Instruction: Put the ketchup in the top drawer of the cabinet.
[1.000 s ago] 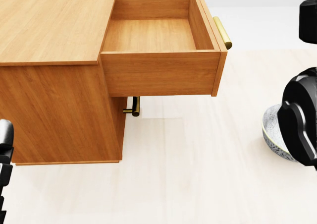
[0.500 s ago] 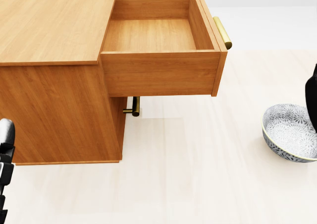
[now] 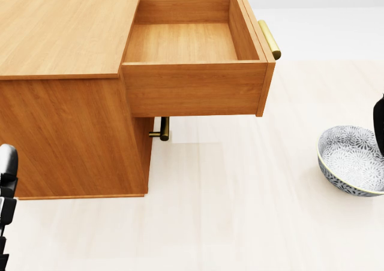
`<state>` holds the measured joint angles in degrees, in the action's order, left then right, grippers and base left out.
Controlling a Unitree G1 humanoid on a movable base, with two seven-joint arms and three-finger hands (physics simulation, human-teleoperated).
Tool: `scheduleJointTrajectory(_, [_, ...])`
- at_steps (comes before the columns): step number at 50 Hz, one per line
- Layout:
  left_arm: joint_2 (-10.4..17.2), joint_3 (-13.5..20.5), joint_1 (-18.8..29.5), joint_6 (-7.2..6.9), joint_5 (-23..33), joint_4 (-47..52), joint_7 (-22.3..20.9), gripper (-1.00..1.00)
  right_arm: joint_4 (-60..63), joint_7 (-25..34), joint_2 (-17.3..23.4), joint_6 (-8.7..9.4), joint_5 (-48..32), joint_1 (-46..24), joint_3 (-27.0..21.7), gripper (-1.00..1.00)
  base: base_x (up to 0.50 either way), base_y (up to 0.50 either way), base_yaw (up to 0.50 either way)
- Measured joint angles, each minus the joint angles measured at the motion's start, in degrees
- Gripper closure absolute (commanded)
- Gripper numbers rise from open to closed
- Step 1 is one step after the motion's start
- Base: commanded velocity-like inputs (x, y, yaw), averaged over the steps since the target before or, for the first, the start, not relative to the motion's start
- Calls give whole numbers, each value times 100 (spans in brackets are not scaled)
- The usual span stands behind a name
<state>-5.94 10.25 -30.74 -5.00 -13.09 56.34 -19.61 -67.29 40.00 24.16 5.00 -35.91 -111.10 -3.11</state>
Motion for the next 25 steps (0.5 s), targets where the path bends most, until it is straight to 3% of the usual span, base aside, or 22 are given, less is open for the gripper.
scheduleJointTrajectory(25, [-44, 59, -5, 0, -26, 42, -46, -100, -17, 0, -75, 0, 254, 605, -38, 100, 0, 0, 0])
